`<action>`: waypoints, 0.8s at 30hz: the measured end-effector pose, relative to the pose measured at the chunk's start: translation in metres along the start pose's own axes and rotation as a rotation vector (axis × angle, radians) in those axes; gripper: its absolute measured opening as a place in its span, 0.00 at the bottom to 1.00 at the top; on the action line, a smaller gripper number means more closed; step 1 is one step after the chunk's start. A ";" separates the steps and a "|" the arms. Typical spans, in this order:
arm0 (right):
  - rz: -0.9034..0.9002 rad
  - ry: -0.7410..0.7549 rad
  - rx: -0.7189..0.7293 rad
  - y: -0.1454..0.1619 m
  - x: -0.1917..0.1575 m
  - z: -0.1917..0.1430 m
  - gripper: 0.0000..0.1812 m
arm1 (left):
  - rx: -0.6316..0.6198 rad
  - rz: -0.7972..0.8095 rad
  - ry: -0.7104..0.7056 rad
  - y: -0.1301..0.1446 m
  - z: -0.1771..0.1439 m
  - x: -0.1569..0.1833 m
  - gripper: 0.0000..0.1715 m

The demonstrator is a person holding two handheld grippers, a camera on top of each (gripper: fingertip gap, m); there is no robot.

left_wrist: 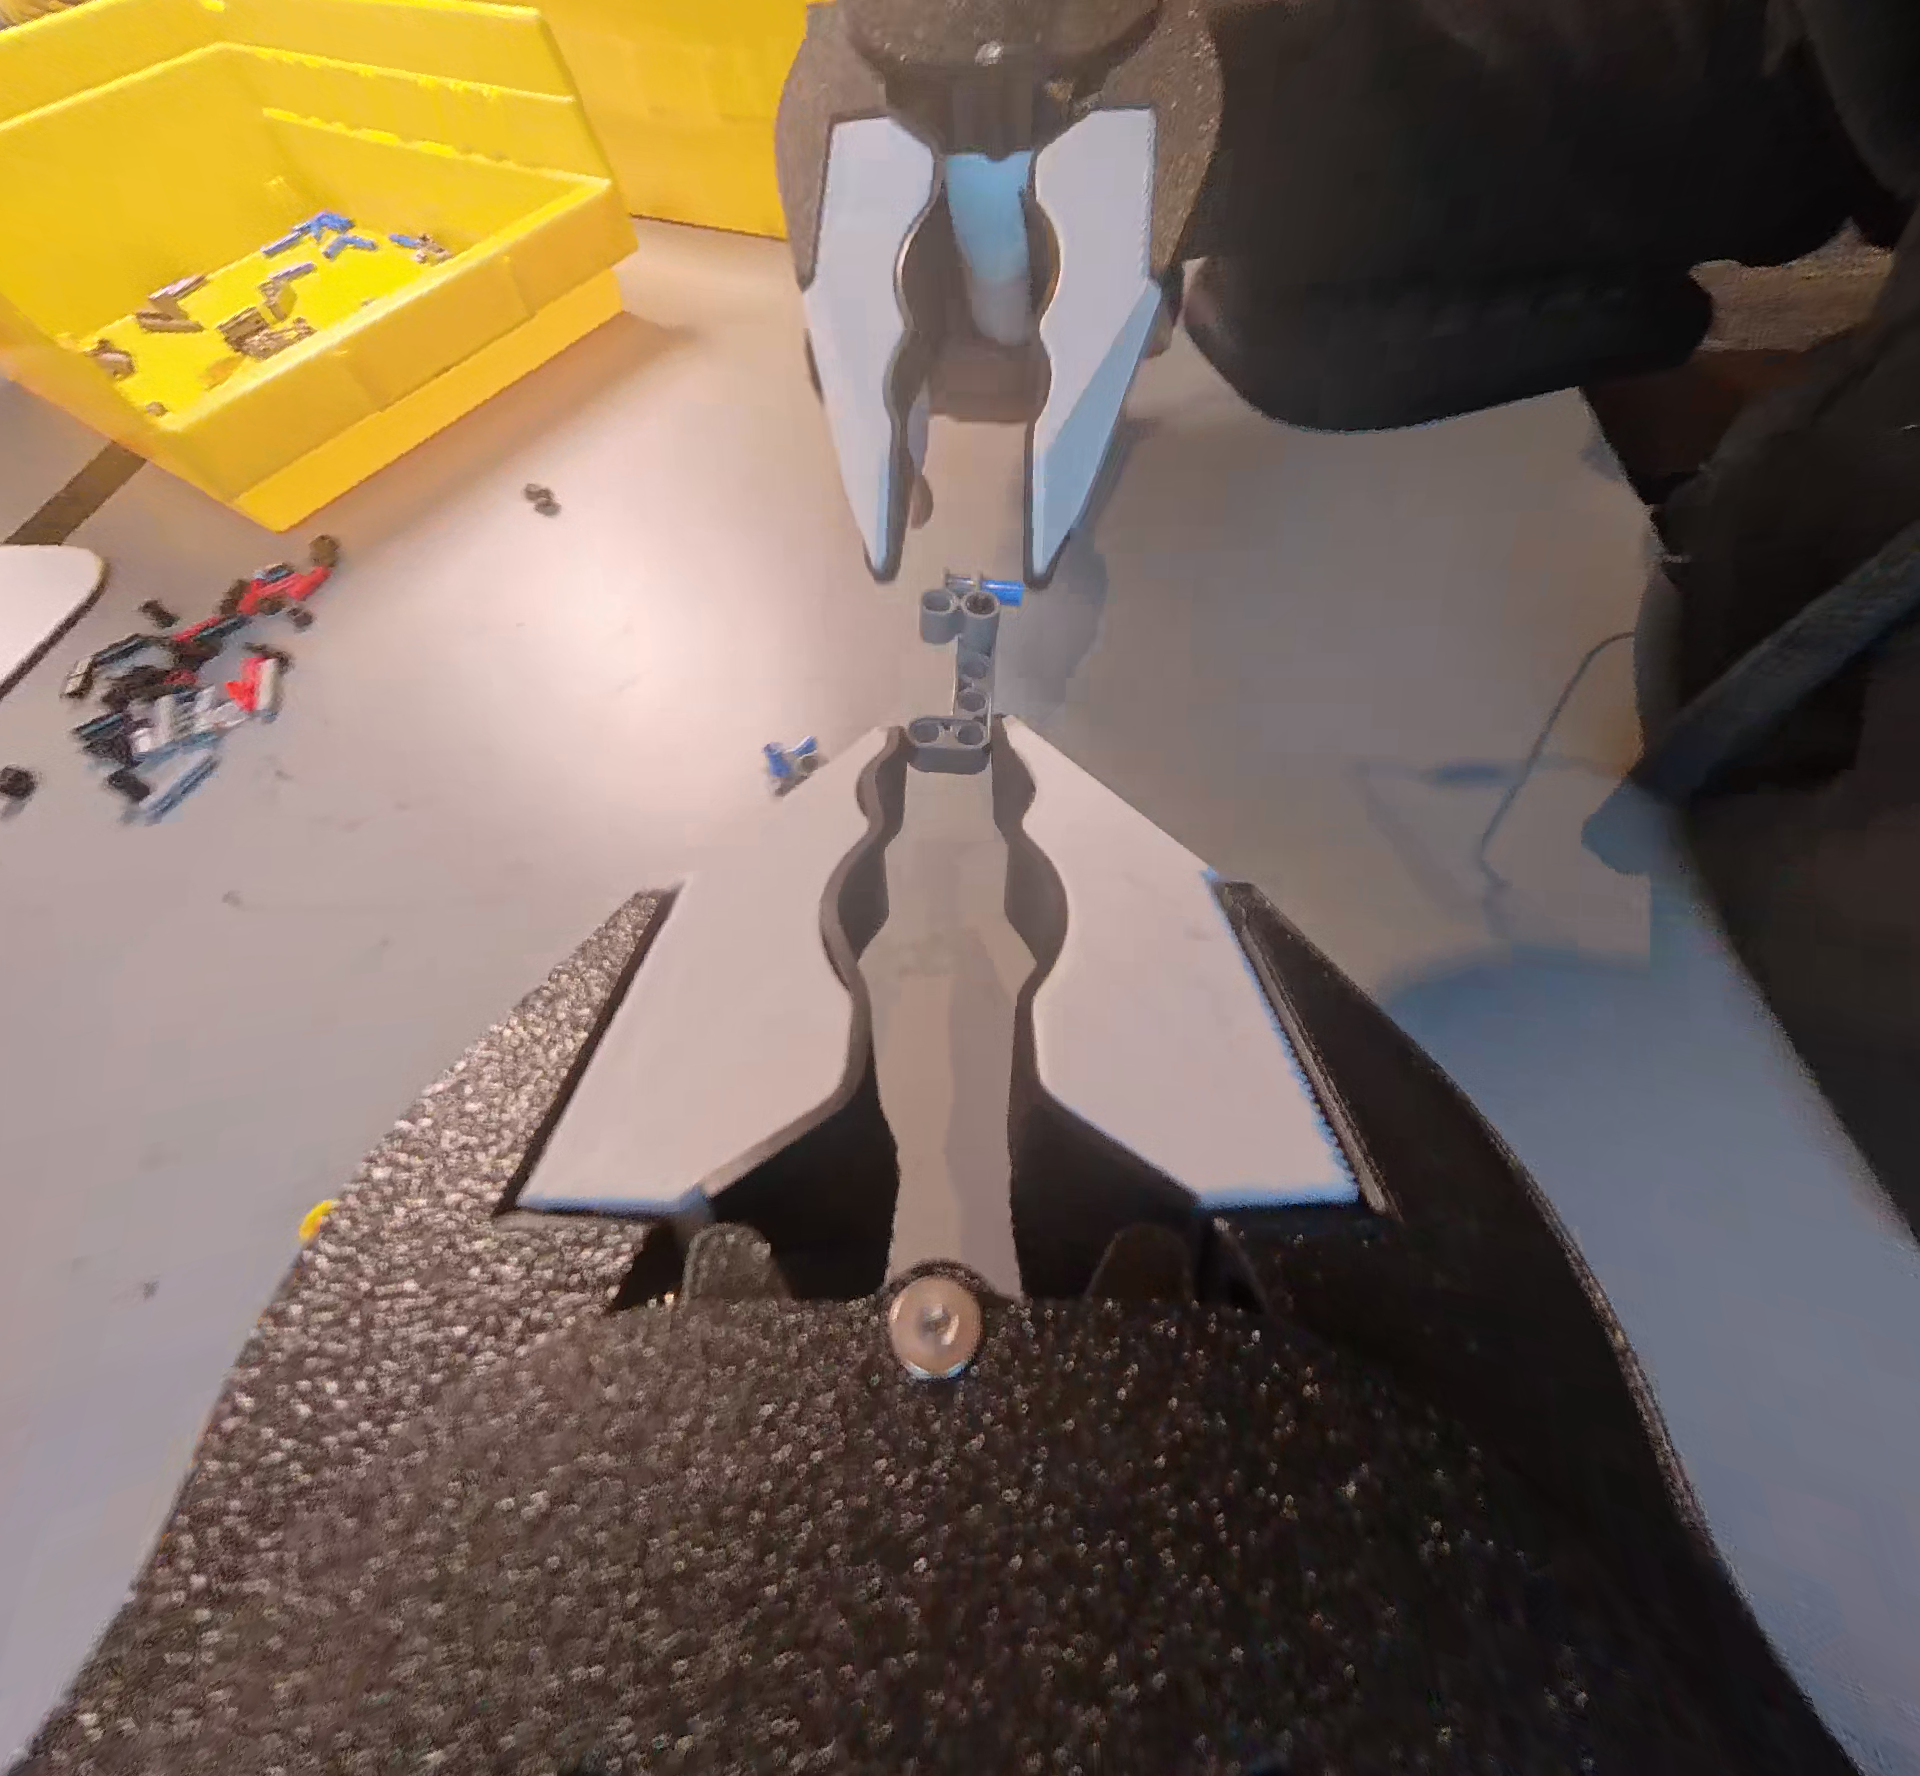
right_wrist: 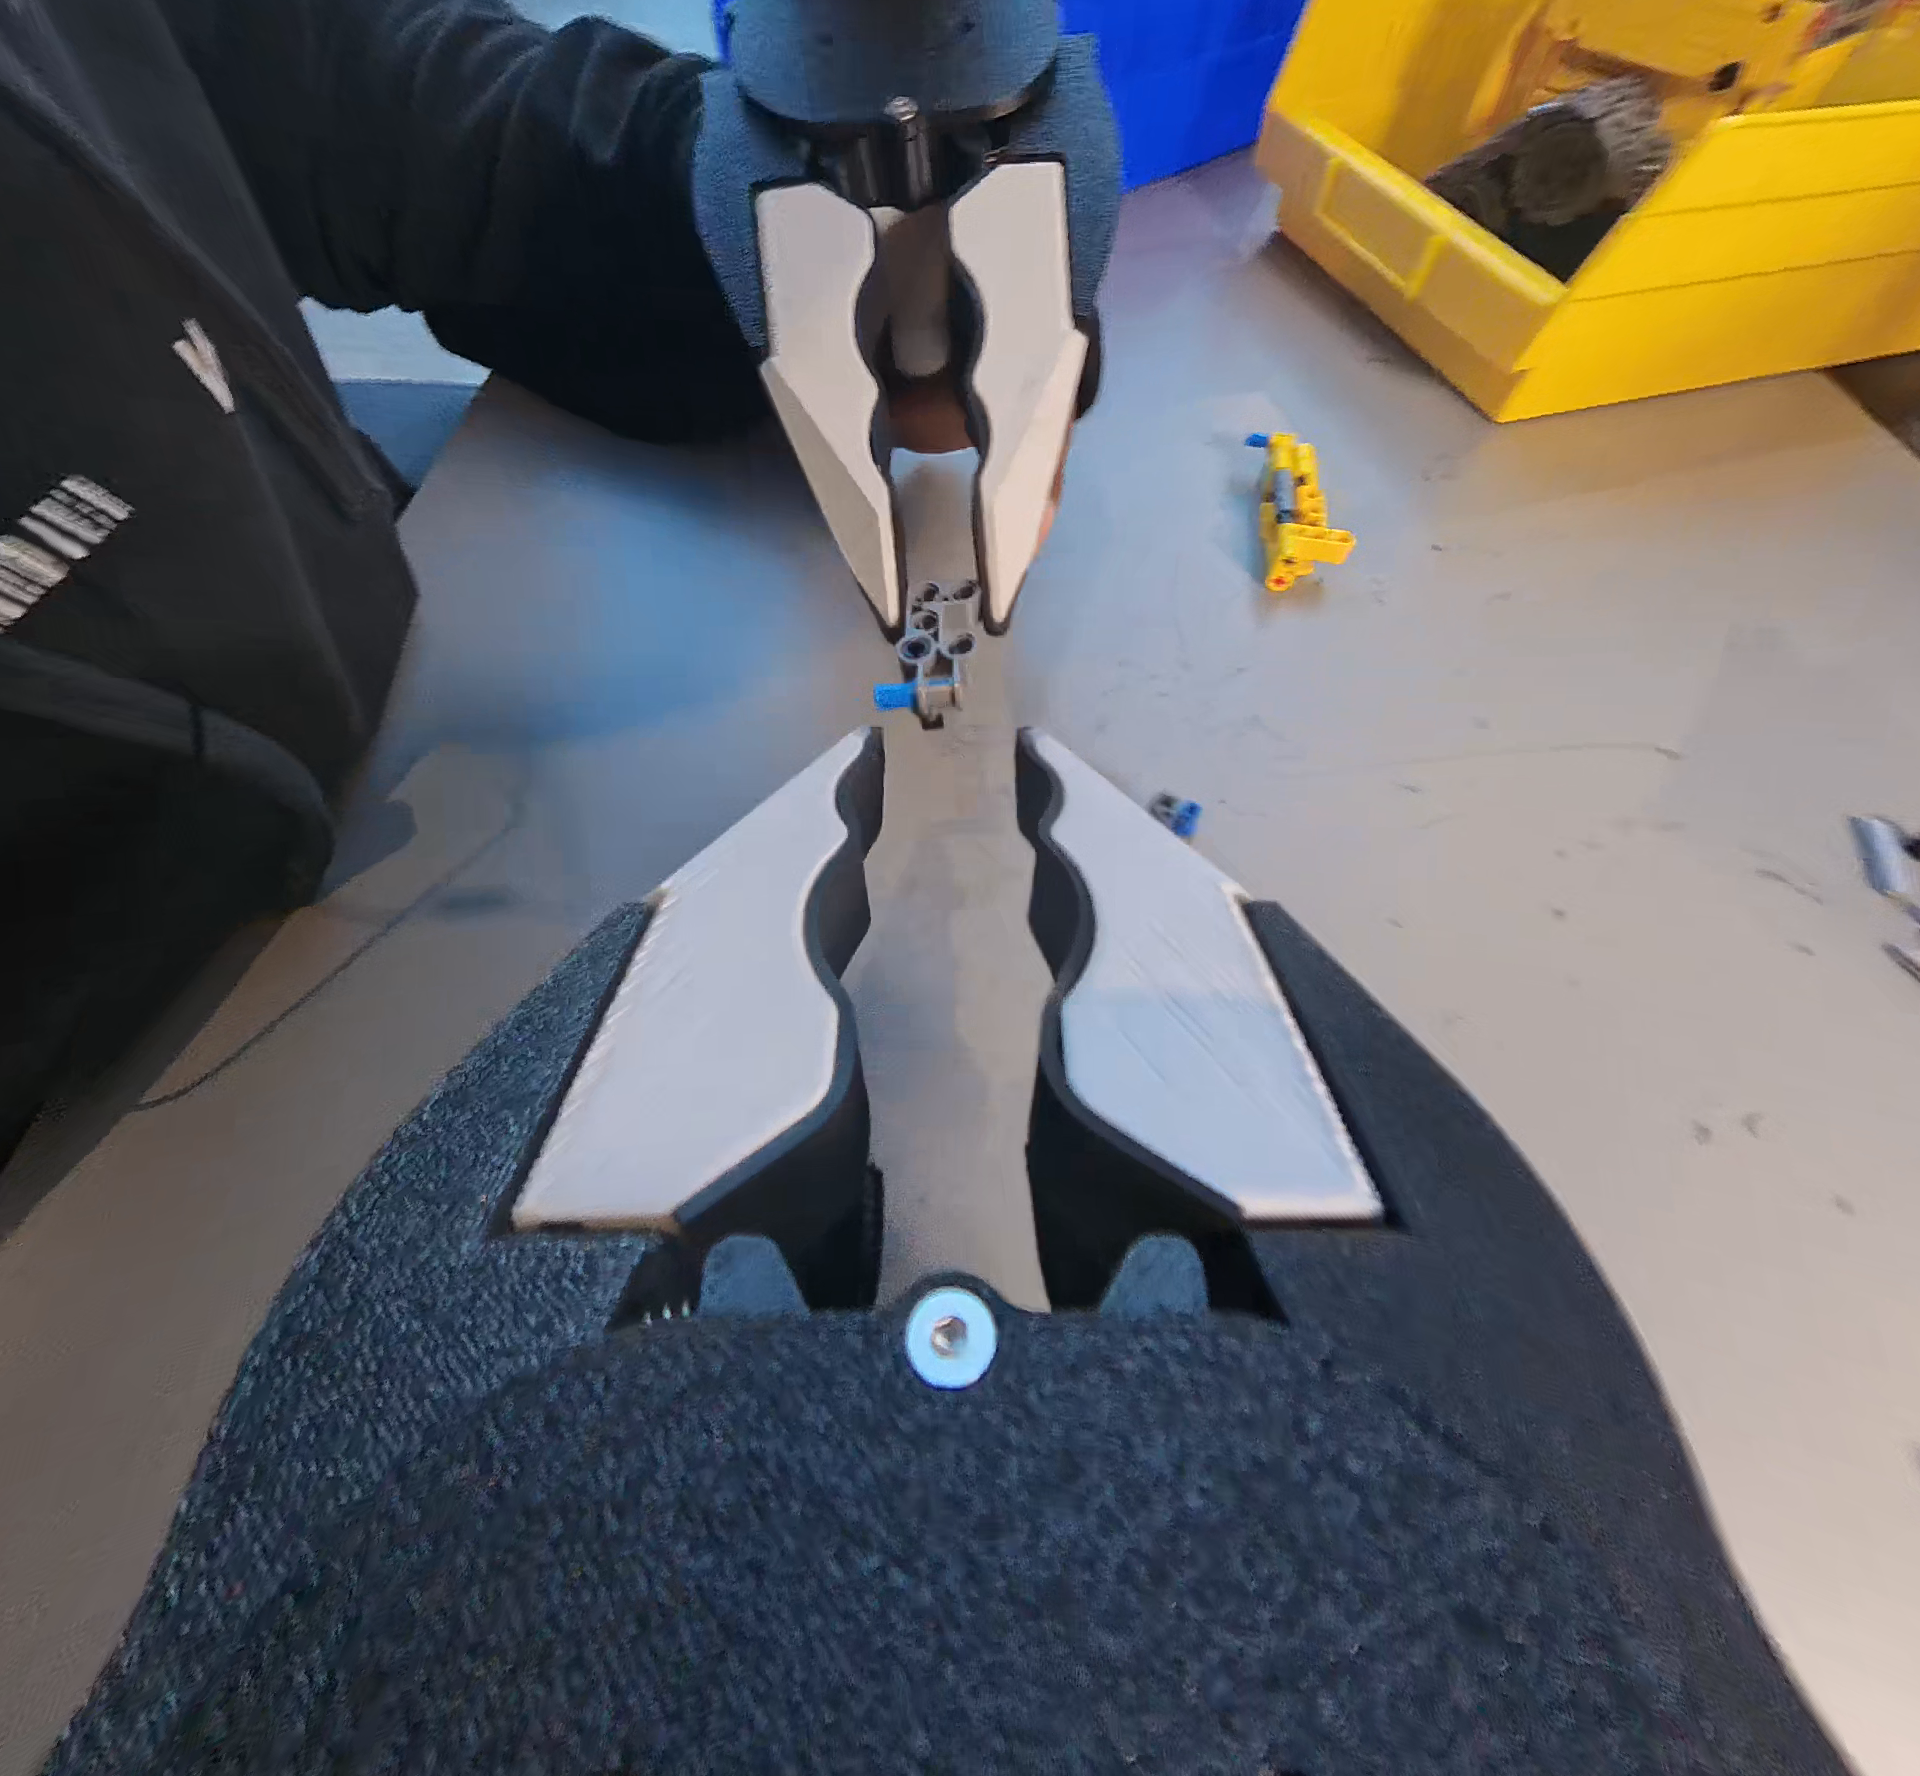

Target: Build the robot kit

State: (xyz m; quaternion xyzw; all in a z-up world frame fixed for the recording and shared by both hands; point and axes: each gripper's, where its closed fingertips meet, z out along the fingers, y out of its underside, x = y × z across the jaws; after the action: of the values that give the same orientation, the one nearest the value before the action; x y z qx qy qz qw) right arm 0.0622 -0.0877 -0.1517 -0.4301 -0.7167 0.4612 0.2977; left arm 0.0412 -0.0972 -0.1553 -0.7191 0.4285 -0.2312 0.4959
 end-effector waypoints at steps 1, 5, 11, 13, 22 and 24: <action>0.016 0.030 0.008 -0.001 0.009 -0.005 0.15 | -0.002 -0.007 -0.031 0.001 -0.003 -0.008 0.09; 0.014 0.127 -0.150 0.023 0.048 -0.007 0.16 | -0.018 -0.035 -0.116 0.009 -0.013 -0.031 0.09; -0.051 0.061 -0.399 0.056 0.058 0.025 0.18 | -0.062 -0.036 -0.155 0.020 -0.015 -0.040 0.09; -0.051 0.061 -0.394 0.052 0.062 0.029 0.18 | -0.062 -0.038 -0.153 0.021 -0.016 -0.041 0.09; -0.016 -0.024 -0.434 0.055 0.027 0.022 0.16 | -0.082 -0.054 -0.147 0.028 -0.013 -0.042 0.09; -0.020 -0.001 -0.419 0.052 0.032 0.022 0.16 | -0.077 -0.057 -0.149 0.027 -0.013 -0.043 0.09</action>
State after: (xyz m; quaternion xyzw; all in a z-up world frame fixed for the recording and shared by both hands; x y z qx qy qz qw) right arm 0.0475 -0.0570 -0.2070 -0.4753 -0.8012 0.2993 0.2061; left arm -0.0021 -0.0715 -0.1710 -0.7647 0.3784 -0.1746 0.4915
